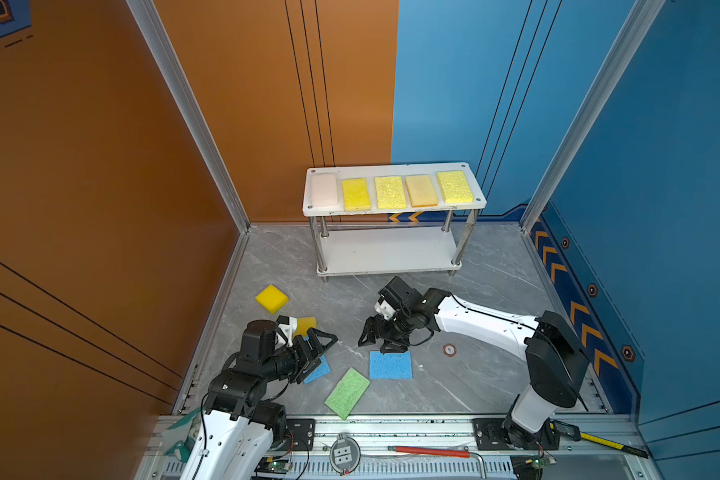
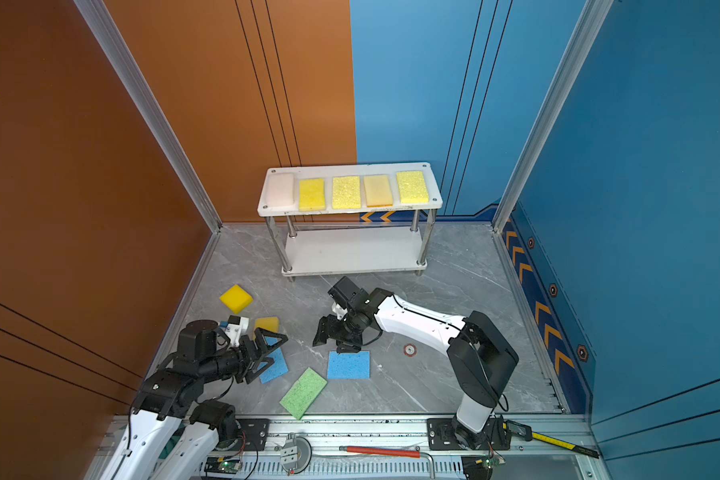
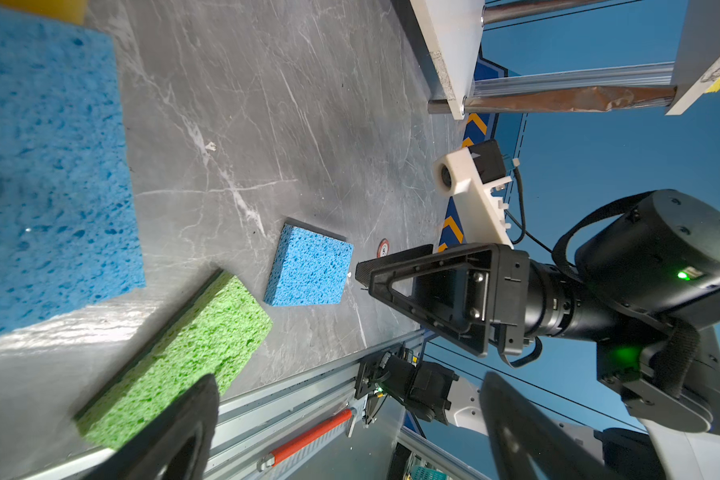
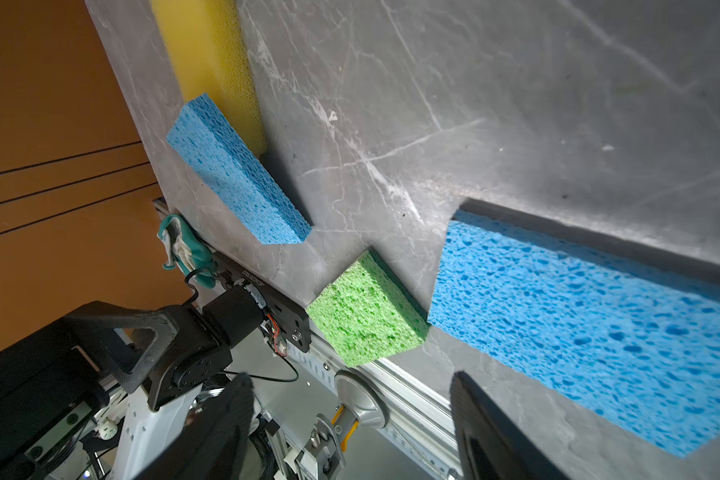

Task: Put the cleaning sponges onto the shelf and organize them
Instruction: 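Lower the open right gripper onto the edge of the large blue sponge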

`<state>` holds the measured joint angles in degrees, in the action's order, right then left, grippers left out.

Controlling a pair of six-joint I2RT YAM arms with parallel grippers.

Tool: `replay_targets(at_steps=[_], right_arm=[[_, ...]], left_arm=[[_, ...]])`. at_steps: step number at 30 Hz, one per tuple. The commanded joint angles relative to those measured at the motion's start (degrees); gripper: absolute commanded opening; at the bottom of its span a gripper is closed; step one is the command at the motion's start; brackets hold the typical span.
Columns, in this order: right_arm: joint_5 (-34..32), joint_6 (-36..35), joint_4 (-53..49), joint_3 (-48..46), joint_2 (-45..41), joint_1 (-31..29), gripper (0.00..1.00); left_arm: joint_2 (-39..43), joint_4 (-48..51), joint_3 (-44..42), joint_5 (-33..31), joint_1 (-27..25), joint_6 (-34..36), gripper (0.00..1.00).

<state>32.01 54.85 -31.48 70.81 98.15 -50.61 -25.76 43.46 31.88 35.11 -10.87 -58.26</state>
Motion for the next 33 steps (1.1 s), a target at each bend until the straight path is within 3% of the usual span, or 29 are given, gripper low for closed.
replay_targets(at_steps=[1, 10, 21, 33], right_arm=[[1.0, -1.2, -2.6, -0.4, 1.0, -0.8, 0.77], [-0.7, -0.9, -3.8, 0.2, 0.0, -3.6, 0.77], [-5.8, -1.1, -3.8, 0.4, -3.7, -4.3, 0.77], [-10.9, 3.2, -2.4, -2.9, -8.8, -7.1, 0.78]], left_arm=[[3.4, 4.8, -0.4, -1.7, 0.4, 0.2, 0.98], [8.0, 6.5, -0.2, -2.9, 0.1, -2.4, 0.98], [0.8, 6.2, 1.8, -4.4, 0.4, 4.6, 0.98], [-7.5, 4.7, 7.1, 0.9, 3.1, 11.0, 0.98]])
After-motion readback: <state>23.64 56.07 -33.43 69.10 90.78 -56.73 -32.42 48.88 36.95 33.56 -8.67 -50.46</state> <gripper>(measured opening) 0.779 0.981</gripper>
